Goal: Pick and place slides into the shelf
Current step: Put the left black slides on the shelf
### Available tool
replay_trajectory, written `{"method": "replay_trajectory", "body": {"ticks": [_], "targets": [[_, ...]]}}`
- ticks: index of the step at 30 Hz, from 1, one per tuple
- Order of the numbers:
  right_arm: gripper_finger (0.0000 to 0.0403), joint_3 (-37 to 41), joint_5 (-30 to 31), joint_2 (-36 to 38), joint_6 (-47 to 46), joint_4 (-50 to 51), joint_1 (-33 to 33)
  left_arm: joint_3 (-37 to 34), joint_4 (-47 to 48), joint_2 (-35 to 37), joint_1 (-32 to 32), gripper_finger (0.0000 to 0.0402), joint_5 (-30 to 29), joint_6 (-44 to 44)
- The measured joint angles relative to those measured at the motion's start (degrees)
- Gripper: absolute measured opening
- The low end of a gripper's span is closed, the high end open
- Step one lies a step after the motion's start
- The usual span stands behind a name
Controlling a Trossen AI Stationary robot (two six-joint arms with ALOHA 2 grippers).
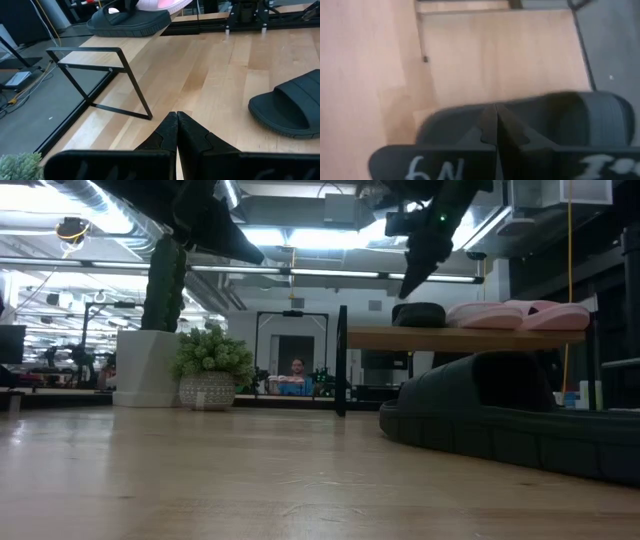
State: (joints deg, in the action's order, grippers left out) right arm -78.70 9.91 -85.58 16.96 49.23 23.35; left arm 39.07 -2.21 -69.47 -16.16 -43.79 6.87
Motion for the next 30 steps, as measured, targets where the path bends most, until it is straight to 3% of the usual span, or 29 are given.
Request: {"method": "replay_trajectory", "body": {"ticks": [3,16,30], "targets": [[0.0000,0.0,-2.3,-0.8,1.1,-0.4,-0.8,0.0,0.0,0.0,0.0,0.0000,0.0,0.0],[0.0000,0.1,-2.4,-4.7,1.2,0.3,-2.3,0.0,0.0,0.0,-0.2,0.0000,0.0,0.1],[0.0000,-0.2,1.9,-4.7,-0.2,4.0,-2.3,0.0,0.0,0.0,-0.2,0.0000,0.9,0.1]]}}
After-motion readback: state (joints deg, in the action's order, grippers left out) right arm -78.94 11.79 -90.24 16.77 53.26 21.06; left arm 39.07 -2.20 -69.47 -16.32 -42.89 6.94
